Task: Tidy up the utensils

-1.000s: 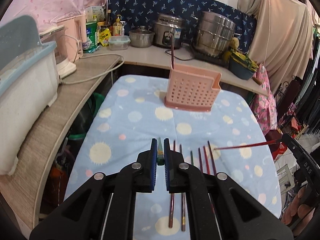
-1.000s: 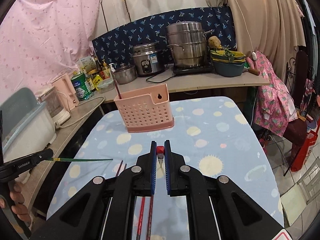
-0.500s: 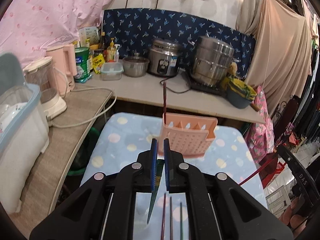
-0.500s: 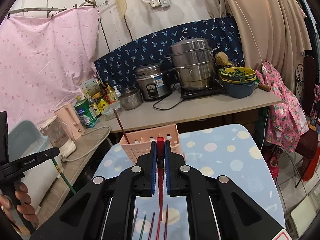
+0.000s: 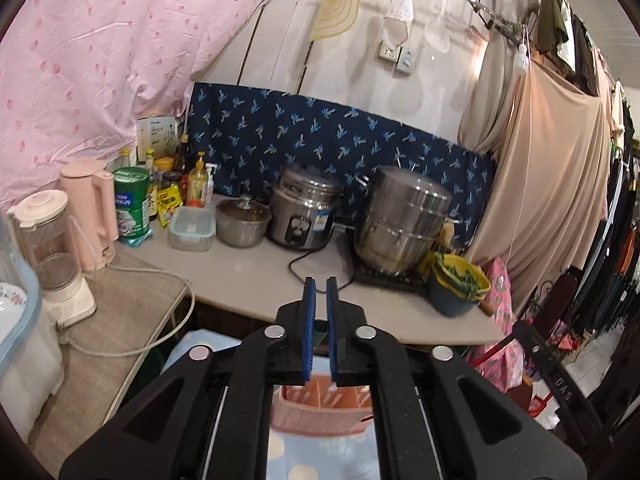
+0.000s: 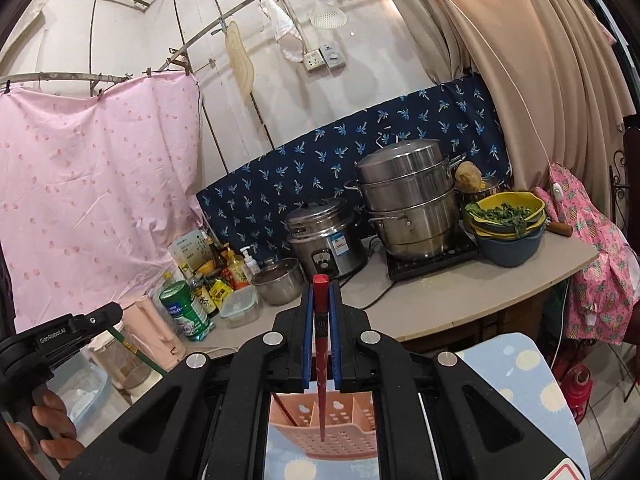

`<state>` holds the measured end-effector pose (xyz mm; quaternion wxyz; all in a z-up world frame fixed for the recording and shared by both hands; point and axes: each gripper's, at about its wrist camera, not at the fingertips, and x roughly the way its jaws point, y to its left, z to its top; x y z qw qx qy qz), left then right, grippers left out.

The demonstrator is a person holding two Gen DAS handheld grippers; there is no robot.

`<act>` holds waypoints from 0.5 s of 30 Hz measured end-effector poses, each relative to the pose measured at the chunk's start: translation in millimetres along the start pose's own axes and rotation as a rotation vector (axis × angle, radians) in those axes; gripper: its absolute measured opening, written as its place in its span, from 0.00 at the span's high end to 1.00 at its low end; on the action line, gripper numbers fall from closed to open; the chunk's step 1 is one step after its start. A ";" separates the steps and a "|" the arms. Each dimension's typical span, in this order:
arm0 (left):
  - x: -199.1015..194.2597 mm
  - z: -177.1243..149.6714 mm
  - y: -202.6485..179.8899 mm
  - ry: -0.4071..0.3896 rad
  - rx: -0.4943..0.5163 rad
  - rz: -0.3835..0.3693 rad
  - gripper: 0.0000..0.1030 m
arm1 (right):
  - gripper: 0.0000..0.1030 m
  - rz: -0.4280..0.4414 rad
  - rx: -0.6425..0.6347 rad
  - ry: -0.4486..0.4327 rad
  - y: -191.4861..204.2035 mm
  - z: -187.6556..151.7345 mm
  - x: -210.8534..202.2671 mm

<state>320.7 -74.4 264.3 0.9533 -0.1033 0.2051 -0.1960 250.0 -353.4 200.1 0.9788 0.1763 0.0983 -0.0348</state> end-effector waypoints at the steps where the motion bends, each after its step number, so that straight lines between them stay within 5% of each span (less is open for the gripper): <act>1: 7.2 4.0 -0.8 -0.001 -0.008 -0.009 1.00 | 0.93 0.001 -0.001 0.001 1.4 1.7 5.6; 10: 42.9 12.3 -10.6 0.018 0.019 -0.022 1.00 | 0.93 -0.031 -0.020 0.057 -4.0 -5.2 61.5; 15: 44.1 -12.5 -4.6 0.077 0.068 -0.003 1.00 | 0.93 -0.026 -0.038 0.083 -9.7 -24.9 56.3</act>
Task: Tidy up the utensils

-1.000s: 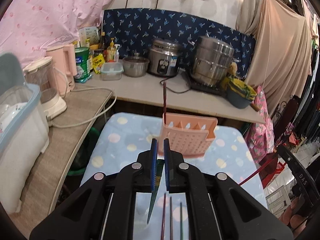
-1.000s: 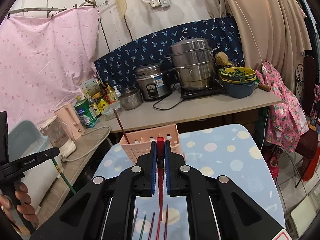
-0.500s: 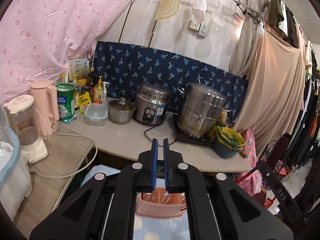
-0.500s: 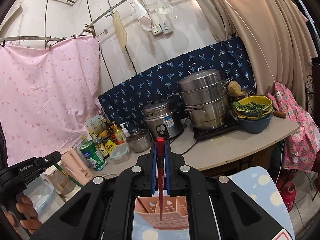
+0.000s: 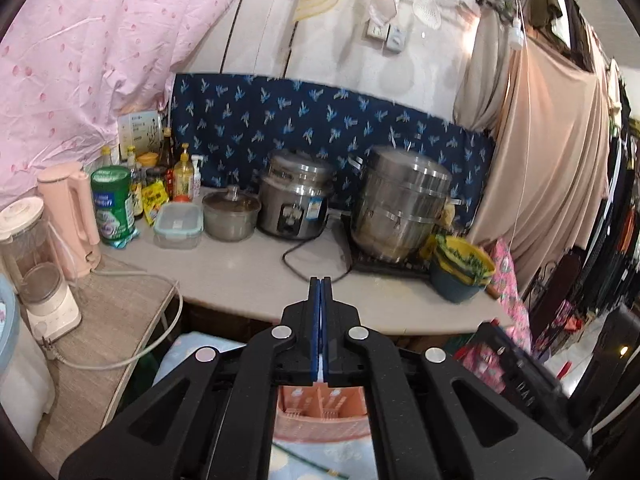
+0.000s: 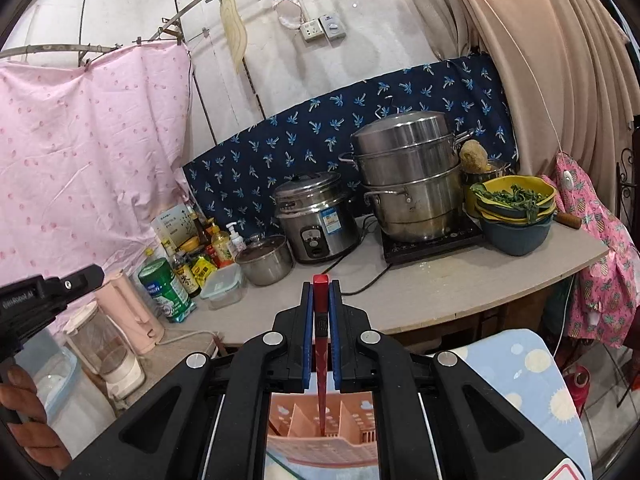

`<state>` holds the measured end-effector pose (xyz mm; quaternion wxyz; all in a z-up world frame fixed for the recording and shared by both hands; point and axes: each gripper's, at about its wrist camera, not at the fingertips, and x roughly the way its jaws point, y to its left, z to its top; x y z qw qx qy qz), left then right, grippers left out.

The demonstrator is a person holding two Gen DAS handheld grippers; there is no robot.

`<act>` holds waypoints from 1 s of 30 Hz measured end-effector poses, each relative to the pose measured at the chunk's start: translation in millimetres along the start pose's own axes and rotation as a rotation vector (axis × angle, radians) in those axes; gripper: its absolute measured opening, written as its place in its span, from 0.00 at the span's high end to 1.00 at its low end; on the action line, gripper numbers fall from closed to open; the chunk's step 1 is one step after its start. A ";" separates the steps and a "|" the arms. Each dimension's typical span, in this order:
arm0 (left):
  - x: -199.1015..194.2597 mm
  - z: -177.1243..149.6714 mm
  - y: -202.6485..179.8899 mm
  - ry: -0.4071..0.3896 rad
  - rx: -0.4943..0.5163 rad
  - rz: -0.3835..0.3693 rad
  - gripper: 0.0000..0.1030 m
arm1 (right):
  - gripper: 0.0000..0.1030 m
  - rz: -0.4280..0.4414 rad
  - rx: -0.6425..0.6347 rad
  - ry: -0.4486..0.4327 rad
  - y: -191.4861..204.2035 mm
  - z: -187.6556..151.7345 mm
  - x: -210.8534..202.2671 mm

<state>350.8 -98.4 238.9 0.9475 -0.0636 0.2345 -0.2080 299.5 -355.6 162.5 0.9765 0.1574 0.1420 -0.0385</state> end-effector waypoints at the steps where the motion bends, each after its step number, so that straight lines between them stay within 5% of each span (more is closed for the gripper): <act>1: 1.5 -9.6 1.8 0.024 0.015 0.014 1.00 | 0.93 0.001 0.000 0.003 -1.5 -3.8 -2.8; 9: 14.2 -115.3 20.2 0.263 0.111 0.144 0.99 | 0.93 -0.014 -0.009 0.005 -12.8 -16.7 -33.6; 17: 6.3 -194.9 51.8 0.440 0.030 0.171 0.98 | 0.93 -0.006 -0.028 -0.010 -6.5 0.3 -28.7; 26: 7.8 -211.4 59.6 0.469 -0.018 0.178 0.98 | 0.93 0.000 -0.059 0.087 -0.2 -23.0 17.4; 28: 7.6 -211.5 59.4 0.469 -0.022 0.170 0.98 | 0.88 -0.011 -0.055 0.115 -5.1 -32.5 22.3; 30: 6.4 -210.9 58.9 0.469 -0.030 0.158 0.98 | 0.73 -0.020 -0.053 0.120 -9.9 -40.6 17.1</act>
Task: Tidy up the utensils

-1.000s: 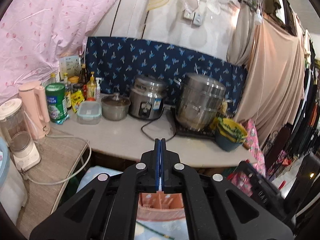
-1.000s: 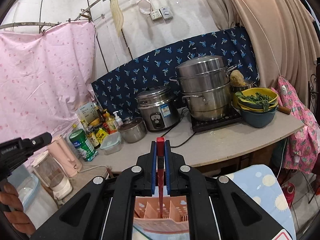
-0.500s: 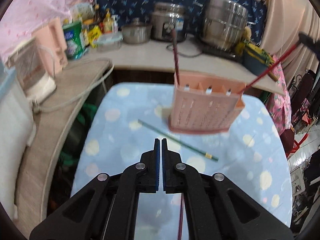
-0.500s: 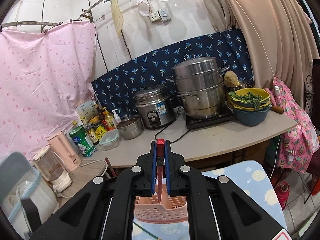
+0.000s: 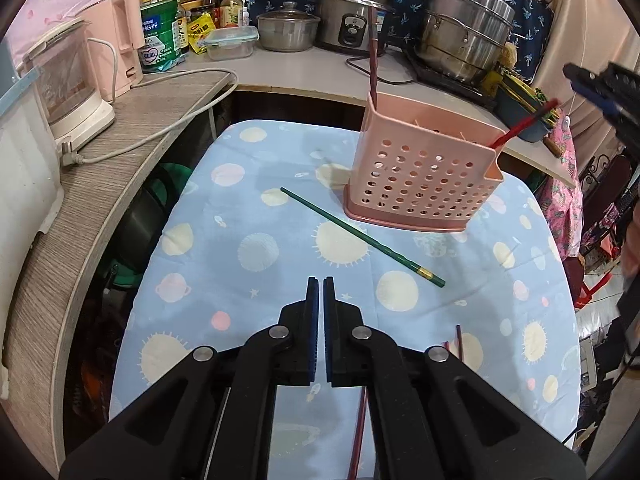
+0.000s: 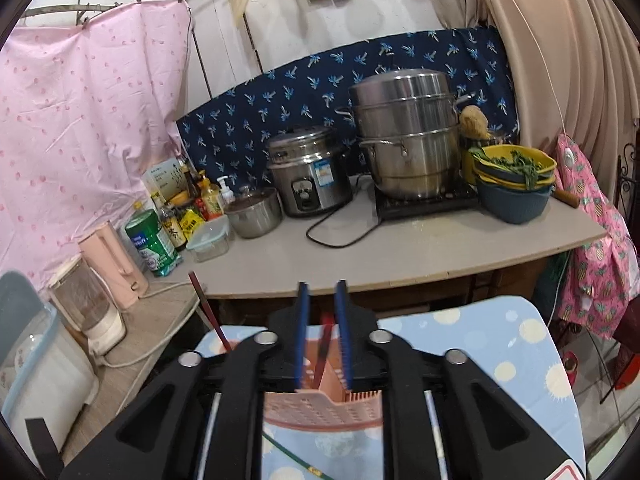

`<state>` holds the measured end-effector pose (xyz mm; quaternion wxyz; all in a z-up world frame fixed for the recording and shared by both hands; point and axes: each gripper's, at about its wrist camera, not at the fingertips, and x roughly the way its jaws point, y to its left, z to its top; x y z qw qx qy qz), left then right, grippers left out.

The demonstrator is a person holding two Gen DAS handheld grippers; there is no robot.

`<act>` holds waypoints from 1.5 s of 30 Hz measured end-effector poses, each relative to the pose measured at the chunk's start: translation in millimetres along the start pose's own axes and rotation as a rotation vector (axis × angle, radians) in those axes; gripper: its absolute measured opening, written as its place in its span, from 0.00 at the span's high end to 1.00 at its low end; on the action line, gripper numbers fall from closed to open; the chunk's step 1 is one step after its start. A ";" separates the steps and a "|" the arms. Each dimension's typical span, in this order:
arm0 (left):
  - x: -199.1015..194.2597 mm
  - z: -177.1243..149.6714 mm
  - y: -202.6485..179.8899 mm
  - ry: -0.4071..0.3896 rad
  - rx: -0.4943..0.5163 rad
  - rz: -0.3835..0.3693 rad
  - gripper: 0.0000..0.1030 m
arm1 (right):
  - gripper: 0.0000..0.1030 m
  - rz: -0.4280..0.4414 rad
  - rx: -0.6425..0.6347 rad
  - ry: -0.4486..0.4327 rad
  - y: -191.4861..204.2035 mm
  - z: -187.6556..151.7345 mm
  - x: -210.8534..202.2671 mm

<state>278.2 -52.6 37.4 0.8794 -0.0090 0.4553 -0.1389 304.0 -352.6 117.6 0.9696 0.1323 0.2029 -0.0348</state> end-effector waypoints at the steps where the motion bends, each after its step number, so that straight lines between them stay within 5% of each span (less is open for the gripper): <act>1: 0.6 0.1 -0.5 0.002 -0.001 -0.003 0.97 | 0.68 -0.002 0.002 -0.006 -2.2 -6.0 -4.9; 6: 0.8 -6.1 -1.7 -0.004 0.006 0.006 0.83 | 0.66 0.005 -0.036 0.071 -10.9 -63.8 -20.0; 11: 11.4 -15.4 -0.4 0.016 0.008 0.013 0.82 | 0.66 0.036 -0.083 0.267 -12.2 -140.7 3.7; 17: 29.7 -27.6 2.7 0.048 0.006 0.032 0.82 | 0.68 0.031 -0.177 0.374 2.1 -196.1 34.4; 24: 38.3 -50.4 7.5 0.102 0.002 0.019 0.65 | 0.69 0.039 -0.178 0.421 0.1 -209.8 62.0; 28: 38.1 -67.6 7.9 0.135 0.020 0.014 0.65 | 0.70 0.042 -0.191 0.442 1.0 -212.1 76.4; 33: 35.5 -82.3 10.5 0.166 0.012 0.007 0.65 | 0.88 0.041 -0.216 0.471 5.5 -217.0 90.0; 45: 7.2 -106.2 13.7 0.169 0.015 -0.023 0.64 | 0.92 0.038 -0.213 0.452 16.5 -223.9 46.8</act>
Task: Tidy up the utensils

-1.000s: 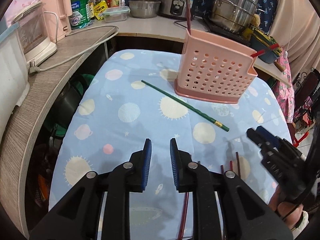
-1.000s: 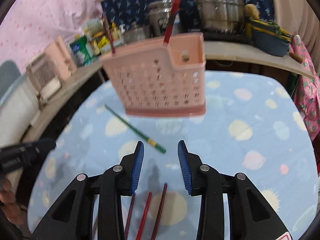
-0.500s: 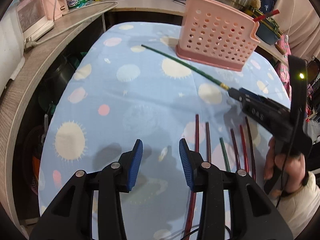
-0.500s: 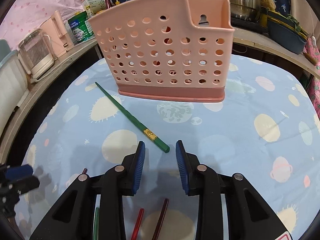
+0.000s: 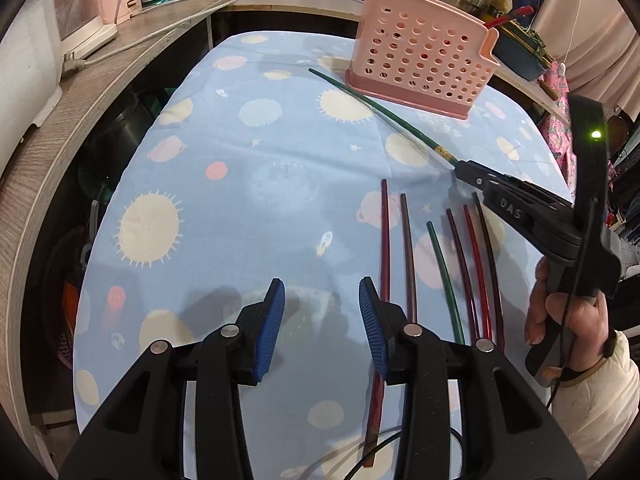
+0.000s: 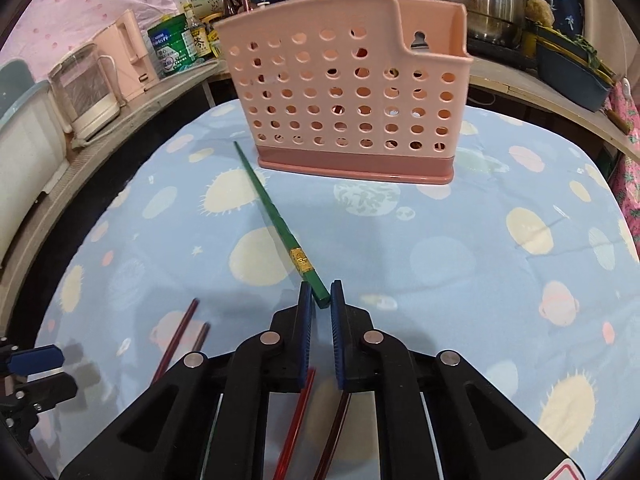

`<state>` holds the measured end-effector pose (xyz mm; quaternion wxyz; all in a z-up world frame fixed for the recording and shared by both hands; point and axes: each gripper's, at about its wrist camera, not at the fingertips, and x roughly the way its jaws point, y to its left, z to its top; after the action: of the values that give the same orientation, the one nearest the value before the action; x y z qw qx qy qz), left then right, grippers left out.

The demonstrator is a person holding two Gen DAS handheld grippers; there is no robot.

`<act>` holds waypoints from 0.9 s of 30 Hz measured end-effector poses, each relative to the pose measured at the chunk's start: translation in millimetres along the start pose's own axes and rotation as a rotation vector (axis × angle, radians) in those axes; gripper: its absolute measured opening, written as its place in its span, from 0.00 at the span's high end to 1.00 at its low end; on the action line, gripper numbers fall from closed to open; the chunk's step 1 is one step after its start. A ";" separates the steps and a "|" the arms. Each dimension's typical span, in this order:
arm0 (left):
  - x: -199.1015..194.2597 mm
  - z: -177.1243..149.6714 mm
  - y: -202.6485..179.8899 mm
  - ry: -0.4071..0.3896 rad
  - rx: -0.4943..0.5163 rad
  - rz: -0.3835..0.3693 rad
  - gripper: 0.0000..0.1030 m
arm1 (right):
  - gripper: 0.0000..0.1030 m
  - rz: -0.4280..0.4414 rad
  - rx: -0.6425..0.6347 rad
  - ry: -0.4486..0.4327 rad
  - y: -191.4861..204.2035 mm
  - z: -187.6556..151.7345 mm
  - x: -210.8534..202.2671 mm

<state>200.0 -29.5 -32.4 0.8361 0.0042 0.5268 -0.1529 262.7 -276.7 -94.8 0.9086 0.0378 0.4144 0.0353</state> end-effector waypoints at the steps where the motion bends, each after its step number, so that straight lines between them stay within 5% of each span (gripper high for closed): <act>1: -2.5 -4.5 -0.7 0.001 0.002 -0.002 0.64 | 0.92 0.005 0.005 -0.010 1.2 -2.6 -7.9; 14: -32.5 -75.5 -0.9 0.021 0.014 -0.032 0.62 | 0.93 0.045 0.086 -0.146 20.7 -60.8 -137.4; 17: -38.8 -94.6 -3.9 0.019 0.025 -0.037 0.54 | 0.93 0.040 0.118 -0.163 20.8 -78.4 -158.4; 27: -25.7 -127.2 -23.0 0.011 0.090 -0.003 0.54 | 0.93 0.017 0.180 -0.187 8.7 -121.3 -201.9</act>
<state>71.9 -23.6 -62.8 0.8320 0.0421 0.5239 -0.1776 38.8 -282.6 -21.7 0.9359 0.1257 0.3290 0.0020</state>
